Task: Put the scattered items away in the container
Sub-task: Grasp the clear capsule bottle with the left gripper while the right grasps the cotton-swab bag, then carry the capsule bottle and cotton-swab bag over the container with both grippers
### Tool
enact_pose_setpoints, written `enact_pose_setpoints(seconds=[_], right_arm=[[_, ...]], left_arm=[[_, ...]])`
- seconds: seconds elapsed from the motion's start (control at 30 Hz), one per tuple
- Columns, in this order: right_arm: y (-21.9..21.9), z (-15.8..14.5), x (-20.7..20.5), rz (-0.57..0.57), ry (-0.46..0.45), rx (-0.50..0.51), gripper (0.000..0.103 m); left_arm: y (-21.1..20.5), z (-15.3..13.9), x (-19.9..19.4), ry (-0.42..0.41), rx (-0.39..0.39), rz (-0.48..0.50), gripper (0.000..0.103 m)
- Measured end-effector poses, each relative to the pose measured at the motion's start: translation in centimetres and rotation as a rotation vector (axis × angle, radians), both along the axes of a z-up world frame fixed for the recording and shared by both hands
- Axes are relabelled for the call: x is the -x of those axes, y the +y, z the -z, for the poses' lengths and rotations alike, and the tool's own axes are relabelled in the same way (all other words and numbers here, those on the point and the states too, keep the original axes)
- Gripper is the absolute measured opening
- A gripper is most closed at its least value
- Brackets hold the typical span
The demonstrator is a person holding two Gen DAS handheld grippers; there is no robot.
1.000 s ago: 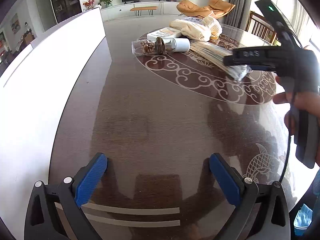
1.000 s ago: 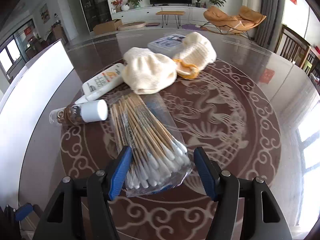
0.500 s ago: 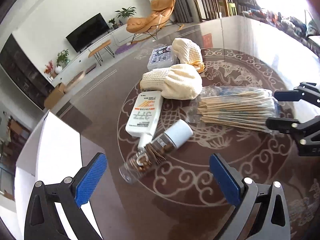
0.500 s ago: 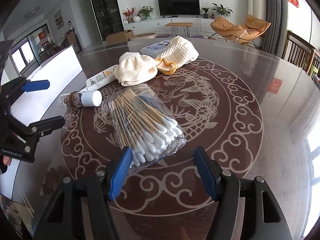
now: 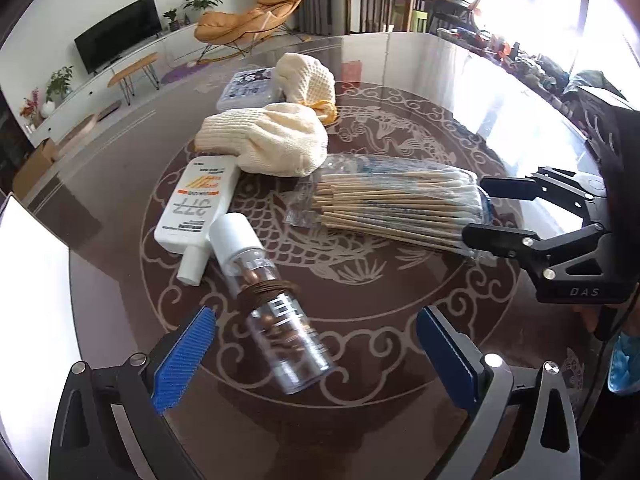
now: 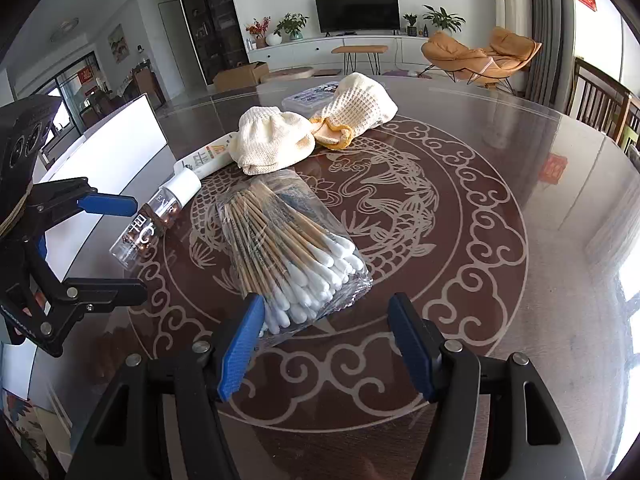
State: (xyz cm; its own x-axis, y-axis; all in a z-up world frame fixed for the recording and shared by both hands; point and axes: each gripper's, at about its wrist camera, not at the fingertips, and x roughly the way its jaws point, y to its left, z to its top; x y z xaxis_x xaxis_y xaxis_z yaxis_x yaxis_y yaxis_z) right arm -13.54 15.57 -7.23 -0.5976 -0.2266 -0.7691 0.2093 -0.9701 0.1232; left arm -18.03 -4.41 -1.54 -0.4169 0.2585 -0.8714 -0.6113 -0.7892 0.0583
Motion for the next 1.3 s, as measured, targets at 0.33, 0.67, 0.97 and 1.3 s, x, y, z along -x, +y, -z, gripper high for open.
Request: enact_pose_setpoints(seconds=[0.33, 0.67, 0.97, 1.3], right_arm=[[0.7, -1.7, 2.1, -0.243, 0.037, -0.028, 0.065], [-2.0, 0.1, 6.1, -0.423, -0.033, -0.040, 0.065], [-2.1, -0.4, 4.5, -0.364, -0.056, -0.068, 0.036], [1.0, -2.5, 0.5, -0.240, -0.054, 0.094, 0.033]], left_arm=[[0.5, 2.7, 1.6, -0.013, -0.005, -0.236, 0.103], [1.0, 3.6, 3.6, -0.035, -0.042, -0.369, 0.103], [-0.6, 2.0, 2.0, -0.057, -0.129, -0.418, 0.033], [0.2, -0.6, -5.3, 0.034, -0.129, -0.418, 0.033]])
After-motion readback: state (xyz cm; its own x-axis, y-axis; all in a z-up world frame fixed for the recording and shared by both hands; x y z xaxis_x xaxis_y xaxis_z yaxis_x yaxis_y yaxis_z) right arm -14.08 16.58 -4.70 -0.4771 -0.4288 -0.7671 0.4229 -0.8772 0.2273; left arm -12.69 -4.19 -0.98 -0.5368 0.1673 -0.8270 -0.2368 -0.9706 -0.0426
